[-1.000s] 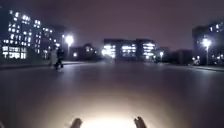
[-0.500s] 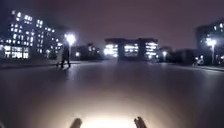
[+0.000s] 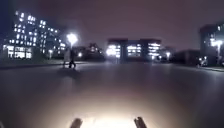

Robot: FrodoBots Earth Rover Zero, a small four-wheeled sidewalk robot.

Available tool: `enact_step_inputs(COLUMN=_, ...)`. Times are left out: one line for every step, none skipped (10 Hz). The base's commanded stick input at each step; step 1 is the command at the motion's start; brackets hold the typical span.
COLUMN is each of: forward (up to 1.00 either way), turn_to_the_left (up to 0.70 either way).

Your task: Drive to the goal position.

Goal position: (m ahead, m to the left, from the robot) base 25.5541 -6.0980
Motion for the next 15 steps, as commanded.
enact_step_inputs(forward=1.0, turn_to_the_left=0.0)
enact_step_inputs(forward=1.0, turn_to_the_left=0.0)
enact_step_inputs(forward=1.0, turn_to_the_left=0.0)
enact_step_inputs(forward=1.0, turn_to_the_left=0.0)
enact_step_inputs(forward=1.0, turn_to_the_left=0.0)
enact_step_inputs(forward=1.0, turn_to_the_left=0.0)
enact_step_inputs(forward=1.0, turn_to_the_left=0.0)
enact_step_inputs(forward=1.0, turn_to_the_left=0.0)
enact_step_inputs(forward=1.0, turn_to_the_left=0.0)
enact_step_inputs(forward=1.0, turn_to_the_left=0.0)
enact_step_inputs(forward=1.0, turn_to_the_left=0.0)
enact_step_inputs(forward=1.0, turn_to_the_left=0.0)
enact_step_inputs(forward=1.0, turn_to_the_left=0.0)
enact_step_inputs(forward=1.0, turn_to_the_left=0.0)
enact_step_inputs(forward=1.0, turn_to_the_left=0.0)
